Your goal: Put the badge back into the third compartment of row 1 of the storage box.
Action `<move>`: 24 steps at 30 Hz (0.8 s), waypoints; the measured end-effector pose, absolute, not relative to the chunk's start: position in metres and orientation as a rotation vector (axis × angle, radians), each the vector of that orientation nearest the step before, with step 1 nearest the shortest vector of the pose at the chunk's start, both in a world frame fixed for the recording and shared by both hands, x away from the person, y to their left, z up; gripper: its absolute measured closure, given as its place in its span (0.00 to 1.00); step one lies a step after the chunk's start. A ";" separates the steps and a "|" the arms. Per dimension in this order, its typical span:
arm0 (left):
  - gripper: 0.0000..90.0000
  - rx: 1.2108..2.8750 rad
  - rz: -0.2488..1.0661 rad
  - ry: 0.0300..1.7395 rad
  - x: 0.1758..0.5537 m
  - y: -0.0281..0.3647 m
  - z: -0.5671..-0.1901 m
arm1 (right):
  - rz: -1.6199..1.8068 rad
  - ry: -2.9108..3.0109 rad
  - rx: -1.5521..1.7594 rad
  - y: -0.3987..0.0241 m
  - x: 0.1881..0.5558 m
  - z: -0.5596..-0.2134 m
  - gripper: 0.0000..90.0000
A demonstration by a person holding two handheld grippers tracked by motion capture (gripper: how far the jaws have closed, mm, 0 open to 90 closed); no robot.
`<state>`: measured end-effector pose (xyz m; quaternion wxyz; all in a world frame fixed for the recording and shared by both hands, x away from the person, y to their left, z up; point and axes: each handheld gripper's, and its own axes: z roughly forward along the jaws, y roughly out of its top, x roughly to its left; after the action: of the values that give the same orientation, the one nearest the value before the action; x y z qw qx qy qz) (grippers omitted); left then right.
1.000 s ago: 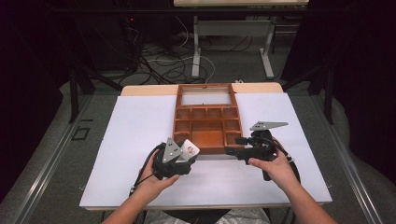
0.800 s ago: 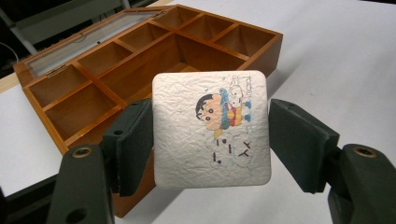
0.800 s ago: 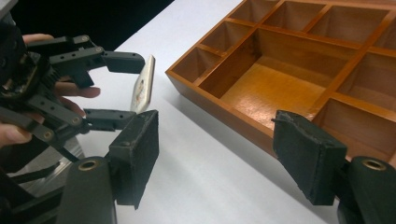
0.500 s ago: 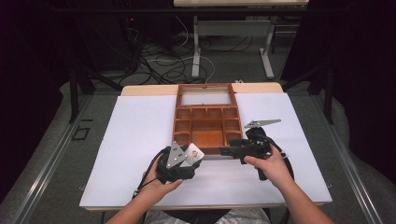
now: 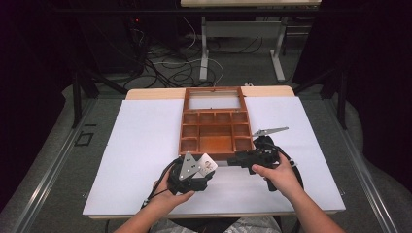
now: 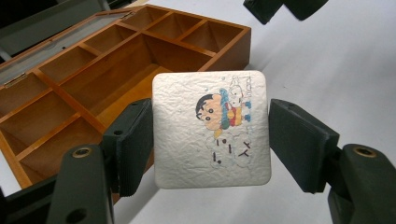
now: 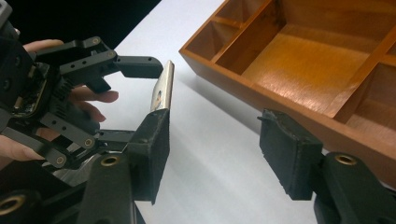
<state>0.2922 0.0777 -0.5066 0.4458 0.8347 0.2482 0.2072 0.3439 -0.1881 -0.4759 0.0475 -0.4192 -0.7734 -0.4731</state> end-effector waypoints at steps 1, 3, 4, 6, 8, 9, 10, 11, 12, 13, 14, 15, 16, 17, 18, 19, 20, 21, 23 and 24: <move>0.37 2.071 0.514 0.615 0.292 0.077 -0.507 | -1.433 -2.348 -1.286 -0.187 0.344 -0.477 0.48; 0.37 2.067 0.517 0.608 0.291 0.077 -0.507 | -1.422 -2.349 -1.280 -0.186 0.344 -0.480 0.50; 0.37 2.069 0.510 0.609 0.291 0.076 -0.507 | -1.418 -2.339 -1.286 -0.185 0.343 -0.480 0.51; 0.37 2.067 0.516 0.602 0.290 0.075 -0.508 | -1.397 -2.341 -1.288 -0.184 0.343 -0.482 0.52; 0.37 2.076 0.508 0.597 0.290 0.075 -0.508 | -1.383 -2.338 -1.286 -0.182 0.343 -0.483 0.54; 0.37 2.069 0.513 0.597 0.290 0.074 -0.509 | -1.382 -2.343 -1.276 -0.182 0.343 -0.484 0.54; 0.37 2.077 0.512 0.592 0.290 0.074 -0.509 | -1.376 -2.335 -1.279 -0.181 0.343 -0.485 0.55; 0.37 2.076 0.506 0.592 0.289 0.073 -0.509 | -1.373 -2.331 -1.275 -0.180 0.343 -0.485 0.55; 0.37 2.077 0.506 0.587 0.289 0.072 -0.510 | -1.366 -2.332 -1.270 -0.180 0.343 -0.486 0.55; 0.37 2.082 0.509 0.582 0.289 0.072 -0.510 | -1.355 -2.335 -1.267 -0.179 0.342 -0.486 0.56; 0.37 2.081 0.503 0.581 0.288 0.071 -0.510 | -1.360 -2.329 -1.262 -0.178 0.342 -0.487 0.56; 0.37 2.084 0.506 0.577 0.288 0.070 -0.511 | -1.350 -2.330 -1.262 -0.178 0.342 -0.487 0.57; 0.37 2.083 0.501 0.574 0.287 0.069 -0.511 | -1.347 -2.327 -1.261 -0.178 0.343 -0.487 0.58; 0.37 2.085 0.502 0.569 0.287 0.068 -0.512 | -1.343 -2.323 -1.260 -0.177 0.343 -0.487 0.58; 0.37 2.085 0.500 0.567 0.286 0.067 -0.512 | -1.349 -2.315 -1.254 -0.177 0.343 -0.487 0.58; 0.37 2.088 0.500 0.561 0.286 0.066 -0.513 | -1.341 -2.306 -1.256 -0.176 0.343 -0.487 0.59; 0.37 2.091 0.501 0.556 0.285 0.066 -0.513 | -1.331 -2.309 -1.249 -0.176 0.343 -0.487 0.59; 0.37 2.091 0.497 0.554 0.285 0.065 -0.513 | -1.322 -2.308 -1.248 -0.176 0.343 -0.487 0.60; 0.37 2.089 0.497 0.546 0.284 0.062 -0.514 | -1.318 -2.302 -1.242 -0.174 0.343 -0.488 0.60; 0.37 2.098 0.489 0.542 0.284 0.062 -0.514 | -1.322 -2.295 -1.239 -0.174 0.343 -0.488 0.60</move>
<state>0.2836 0.0619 -0.5142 0.4442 0.8462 0.2185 0.1974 0.3426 -0.1736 -0.4883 0.1086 -0.4213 -0.7802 -0.4495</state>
